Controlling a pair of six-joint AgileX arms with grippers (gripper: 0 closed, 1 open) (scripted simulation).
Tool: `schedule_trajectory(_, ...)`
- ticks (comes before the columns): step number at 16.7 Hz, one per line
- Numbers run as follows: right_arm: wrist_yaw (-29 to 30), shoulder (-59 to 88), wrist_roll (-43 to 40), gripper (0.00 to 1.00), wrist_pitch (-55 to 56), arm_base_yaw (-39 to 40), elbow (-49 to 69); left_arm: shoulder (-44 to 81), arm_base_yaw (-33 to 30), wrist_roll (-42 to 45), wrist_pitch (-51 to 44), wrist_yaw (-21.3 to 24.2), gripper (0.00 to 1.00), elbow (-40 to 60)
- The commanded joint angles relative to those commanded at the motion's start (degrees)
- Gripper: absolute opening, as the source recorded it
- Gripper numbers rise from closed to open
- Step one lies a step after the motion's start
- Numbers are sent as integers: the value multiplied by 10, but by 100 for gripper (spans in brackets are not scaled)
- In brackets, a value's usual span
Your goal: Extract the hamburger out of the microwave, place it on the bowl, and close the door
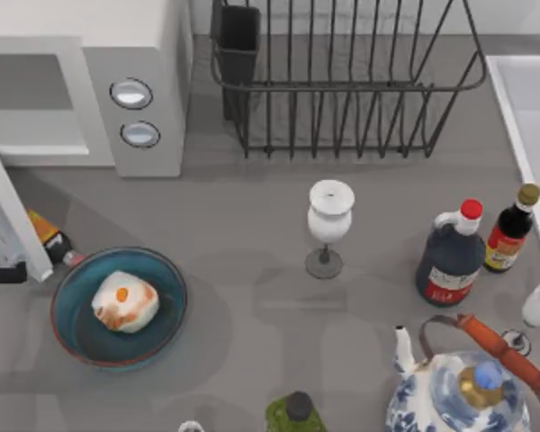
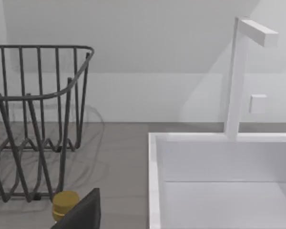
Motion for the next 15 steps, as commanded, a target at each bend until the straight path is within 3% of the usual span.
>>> schedule_trajectory(8, 0, 0, 0, 100, 0, 0, 0, 229, -23, -12, 88, -13, 0, 130)
schedule_trajectory(15, 0, 0, 0, 100, 0, 0, 0, 260, -23, -14, 104, -16, 0, 151)
